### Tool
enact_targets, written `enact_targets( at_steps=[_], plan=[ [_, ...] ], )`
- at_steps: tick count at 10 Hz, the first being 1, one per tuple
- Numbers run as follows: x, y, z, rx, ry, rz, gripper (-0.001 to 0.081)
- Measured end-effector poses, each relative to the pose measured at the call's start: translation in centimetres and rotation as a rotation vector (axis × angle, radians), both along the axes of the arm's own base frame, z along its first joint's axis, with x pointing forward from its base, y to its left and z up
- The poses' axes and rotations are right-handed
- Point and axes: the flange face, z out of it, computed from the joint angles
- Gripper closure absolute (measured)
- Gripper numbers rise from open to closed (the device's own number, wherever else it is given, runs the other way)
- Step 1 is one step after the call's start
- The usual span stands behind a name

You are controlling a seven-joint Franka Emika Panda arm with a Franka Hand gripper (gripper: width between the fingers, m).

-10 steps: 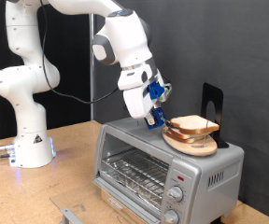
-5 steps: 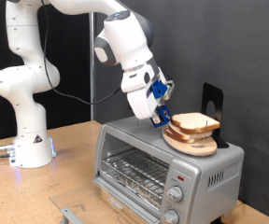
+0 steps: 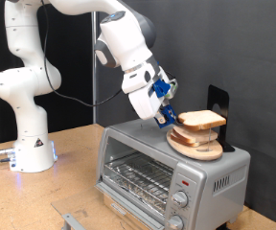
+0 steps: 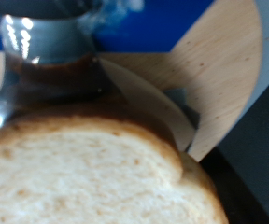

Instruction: Make a piece of toast with the oven

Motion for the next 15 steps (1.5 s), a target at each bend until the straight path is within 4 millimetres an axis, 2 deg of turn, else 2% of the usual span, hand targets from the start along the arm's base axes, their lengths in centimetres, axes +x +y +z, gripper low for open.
enact_targets(
  at_steps=[5,11,13,15],
  plan=[
    [-2.9,-1.0,1.8,0.026,-0.033,0.005,0.0333],
    [-6.9,-3.6,2.9,0.055,-0.006,0.008,0.0333],
    [-6.9,-3.5,2.5,0.05,-0.005,0.011,0.0333],
    [-7.4,-4.5,2.1,0.045,-0.006,0.018,0.0333]
  ],
)
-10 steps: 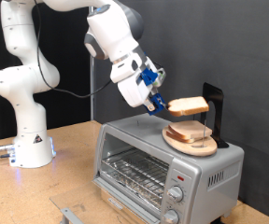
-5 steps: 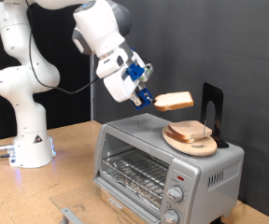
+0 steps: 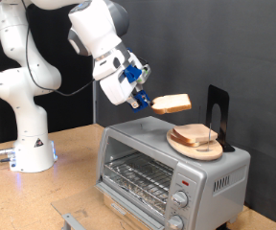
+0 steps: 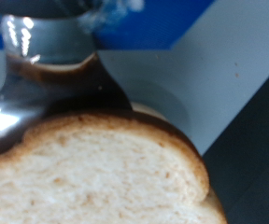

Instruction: Make a piece of toast with the oven

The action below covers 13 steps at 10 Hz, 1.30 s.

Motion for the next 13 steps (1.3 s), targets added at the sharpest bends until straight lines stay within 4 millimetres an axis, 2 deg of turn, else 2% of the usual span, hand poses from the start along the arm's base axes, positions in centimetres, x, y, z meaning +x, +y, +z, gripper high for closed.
enact_targets(
  at_steps=[7,9,11,13],
  plan=[
    [-4.0,-8.5,0.5,0.004,0.016,-0.025,0.0333],
    [-4.8,-9.6,0.4,-0.006,0.023,-0.033,0.0333],
    [-4.9,-9.5,0.2,-0.006,0.025,-0.027,0.0333],
    [-5.0,-9.8,-0.9,-0.01,0.044,-0.034,0.0333]
  ],
)
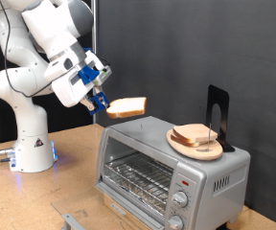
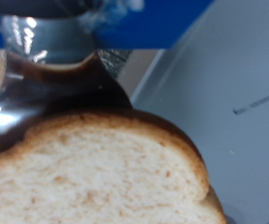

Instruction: Make a piece of toast with the oven

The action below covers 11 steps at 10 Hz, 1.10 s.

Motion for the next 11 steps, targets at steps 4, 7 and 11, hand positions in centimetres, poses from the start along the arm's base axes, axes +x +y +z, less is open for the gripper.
enact_targets(
  at_steps=[4,7,11],
  plan=[
    [1.5,-2.7,-4.5,-0.074,0.038,-0.06,0.0333],
    [2.6,-3.8,-8.4,-0.131,0.054,-0.03,0.0333],
    [3.2,-4.0,-12.2,-0.158,0.044,0.011,0.0333]
  ],
)
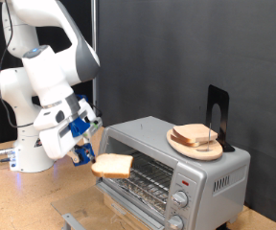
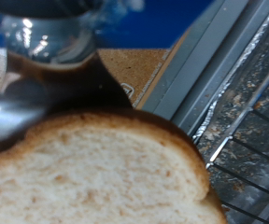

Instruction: Make a piece of toast with the oven

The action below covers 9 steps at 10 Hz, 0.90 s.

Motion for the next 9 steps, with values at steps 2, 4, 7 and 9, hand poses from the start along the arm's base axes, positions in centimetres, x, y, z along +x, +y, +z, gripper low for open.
enact_targets(
  at_steps=[2,4,7,9],
  plan=[
    [0.0,0.1,-1.1,0.007,0.008,0.007,0.0334],
    [0.0,0.1,-1.1,-0.003,0.009,0.035,0.0334],
    [0.4,0.3,-0.8,-0.051,0.034,0.18,0.0334],
    [1.6,0.4,-0.4,-0.073,0.063,0.245,0.0334]
  ],
)
